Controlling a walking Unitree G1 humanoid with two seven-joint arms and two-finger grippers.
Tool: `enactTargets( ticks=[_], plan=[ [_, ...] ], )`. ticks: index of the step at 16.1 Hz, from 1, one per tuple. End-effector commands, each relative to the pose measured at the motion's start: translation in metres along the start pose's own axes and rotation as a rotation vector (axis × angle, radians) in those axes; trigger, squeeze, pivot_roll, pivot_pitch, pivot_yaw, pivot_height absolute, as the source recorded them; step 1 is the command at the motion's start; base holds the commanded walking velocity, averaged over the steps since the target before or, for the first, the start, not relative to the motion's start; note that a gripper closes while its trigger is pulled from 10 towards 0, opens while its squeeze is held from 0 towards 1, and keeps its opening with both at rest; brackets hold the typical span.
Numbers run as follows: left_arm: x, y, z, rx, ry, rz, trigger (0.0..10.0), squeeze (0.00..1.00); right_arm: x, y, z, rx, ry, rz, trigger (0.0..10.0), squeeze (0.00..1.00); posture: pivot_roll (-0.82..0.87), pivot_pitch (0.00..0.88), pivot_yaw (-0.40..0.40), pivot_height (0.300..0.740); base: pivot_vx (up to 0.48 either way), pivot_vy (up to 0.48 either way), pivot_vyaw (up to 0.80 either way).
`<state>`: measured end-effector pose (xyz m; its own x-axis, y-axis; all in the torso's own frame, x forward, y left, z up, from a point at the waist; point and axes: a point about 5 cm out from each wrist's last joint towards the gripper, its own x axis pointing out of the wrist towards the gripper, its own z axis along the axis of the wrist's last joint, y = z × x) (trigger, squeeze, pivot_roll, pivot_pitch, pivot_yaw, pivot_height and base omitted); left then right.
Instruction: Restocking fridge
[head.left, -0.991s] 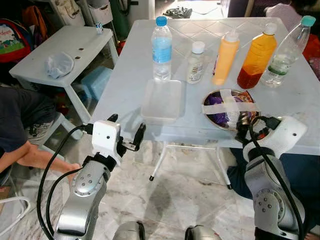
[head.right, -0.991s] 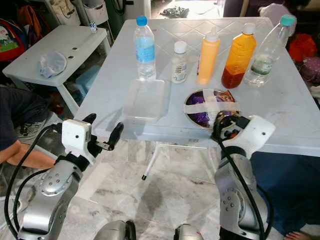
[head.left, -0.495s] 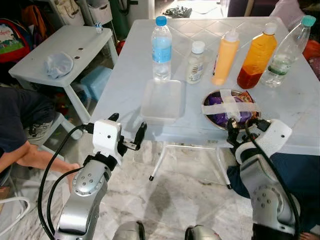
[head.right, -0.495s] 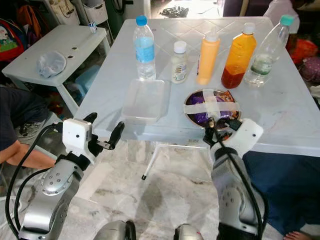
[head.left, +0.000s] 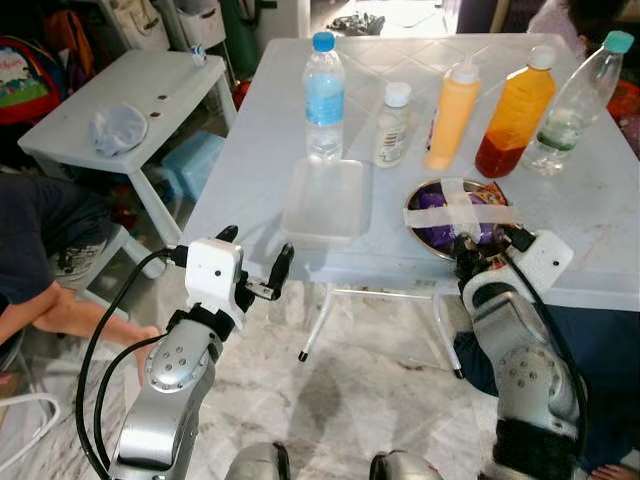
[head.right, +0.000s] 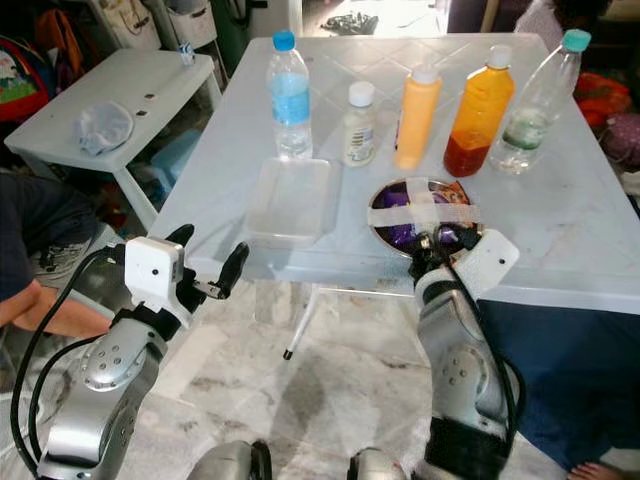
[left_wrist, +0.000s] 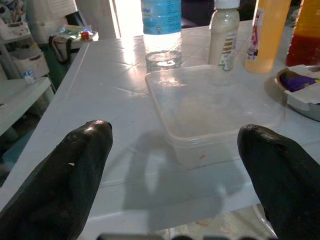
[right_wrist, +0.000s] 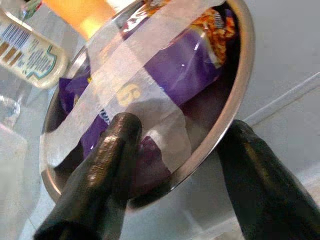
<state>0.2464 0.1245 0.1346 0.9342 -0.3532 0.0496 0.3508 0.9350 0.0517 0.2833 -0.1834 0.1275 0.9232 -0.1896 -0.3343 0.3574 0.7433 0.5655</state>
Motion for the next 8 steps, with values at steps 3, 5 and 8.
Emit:
enactTargets(
  ticks=[3, 5, 8],
  plan=[
    [-0.001, 0.002, -0.001, 0.015, 0.012, 0.005, 10.0, 0.00, 0.008, -0.005, 0.001, 0.076, 0.039, -0.047, 0.0, 0.00, 0.07, 0.097, 0.080, 0.740, 0.000, 0.000, 0.00],
    [-0.001, 0.003, -0.001, 0.016, 0.012, 0.006, 10.0, 0.00, 0.010, -0.009, 0.003, 0.107, 0.039, -0.082, 0.0, 0.00, 0.07, 0.100, 0.083, 0.740, 0.000, 0.000, 0.00],
    [0.000, 0.001, -0.001, 0.014, 0.011, 0.000, 10.0, 0.00, 0.009, -0.018, 0.000, 0.129, 0.056, -0.139, 0.0, 0.00, 0.07, 0.101, 0.087, 0.740, 0.000, 0.000, 0.00]
  ],
)
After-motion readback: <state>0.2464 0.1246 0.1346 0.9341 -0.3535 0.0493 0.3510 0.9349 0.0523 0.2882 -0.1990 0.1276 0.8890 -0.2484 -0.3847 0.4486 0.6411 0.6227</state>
